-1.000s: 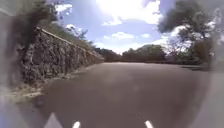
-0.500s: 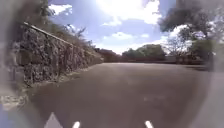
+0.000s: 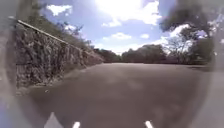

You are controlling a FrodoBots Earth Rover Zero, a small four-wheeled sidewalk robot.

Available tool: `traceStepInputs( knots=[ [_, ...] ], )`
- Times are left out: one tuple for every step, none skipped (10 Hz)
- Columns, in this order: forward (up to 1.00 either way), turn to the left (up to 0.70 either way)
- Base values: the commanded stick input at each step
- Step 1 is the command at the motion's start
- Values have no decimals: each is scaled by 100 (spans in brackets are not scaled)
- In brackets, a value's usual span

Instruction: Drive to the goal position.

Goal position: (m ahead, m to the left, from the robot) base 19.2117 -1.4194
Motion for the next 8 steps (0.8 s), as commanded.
traceStepInputs(
  knots=[
    [100, 0],
    [100, 0],
    [100, 0],
    [100, 0],
    [100, 0],
    [100, 0],
    [100, 0],
    [100, 0]
  ],
)
